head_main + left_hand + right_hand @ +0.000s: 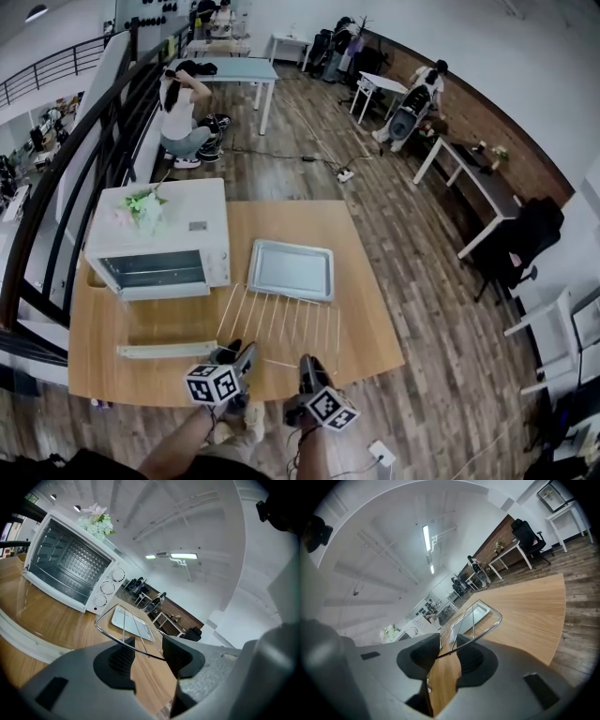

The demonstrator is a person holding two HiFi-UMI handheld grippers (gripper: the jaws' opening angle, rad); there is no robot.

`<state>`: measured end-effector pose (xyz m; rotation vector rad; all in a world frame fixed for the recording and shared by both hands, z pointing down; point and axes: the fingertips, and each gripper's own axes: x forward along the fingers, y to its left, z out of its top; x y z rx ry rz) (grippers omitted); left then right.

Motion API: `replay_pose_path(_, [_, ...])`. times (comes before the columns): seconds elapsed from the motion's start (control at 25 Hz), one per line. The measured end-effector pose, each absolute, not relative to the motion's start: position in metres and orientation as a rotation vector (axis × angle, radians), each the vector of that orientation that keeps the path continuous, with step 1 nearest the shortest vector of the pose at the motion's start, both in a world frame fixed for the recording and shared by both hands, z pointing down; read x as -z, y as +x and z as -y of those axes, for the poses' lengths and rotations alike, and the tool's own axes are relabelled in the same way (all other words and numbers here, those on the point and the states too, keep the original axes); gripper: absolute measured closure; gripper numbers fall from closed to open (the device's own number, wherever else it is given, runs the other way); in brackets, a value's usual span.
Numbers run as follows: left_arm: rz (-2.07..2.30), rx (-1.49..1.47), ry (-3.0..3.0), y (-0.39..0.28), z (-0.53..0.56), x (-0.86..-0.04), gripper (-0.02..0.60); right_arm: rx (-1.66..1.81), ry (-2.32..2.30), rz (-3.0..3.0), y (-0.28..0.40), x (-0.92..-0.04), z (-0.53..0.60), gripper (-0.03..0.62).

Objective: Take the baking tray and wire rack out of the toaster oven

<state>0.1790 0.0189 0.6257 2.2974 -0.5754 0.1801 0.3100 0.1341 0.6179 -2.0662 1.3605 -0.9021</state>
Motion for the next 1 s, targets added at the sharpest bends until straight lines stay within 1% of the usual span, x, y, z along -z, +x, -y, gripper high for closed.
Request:
replay_pose_path(0.6, [0.638, -0.277, 2.186, 0.213, -0.023, -0.682, 0.399, 1.034, -2.072, -1.372, 0.354, -0.673, -0.132, 0.485])
replay_pose_path(1.0, [0.675, -0.325, 2.141, 0.229, -0.02, -0.71, 0.399, 1.126, -2.057, -1.353, 0.371, -0.703, -0.126, 0.484])
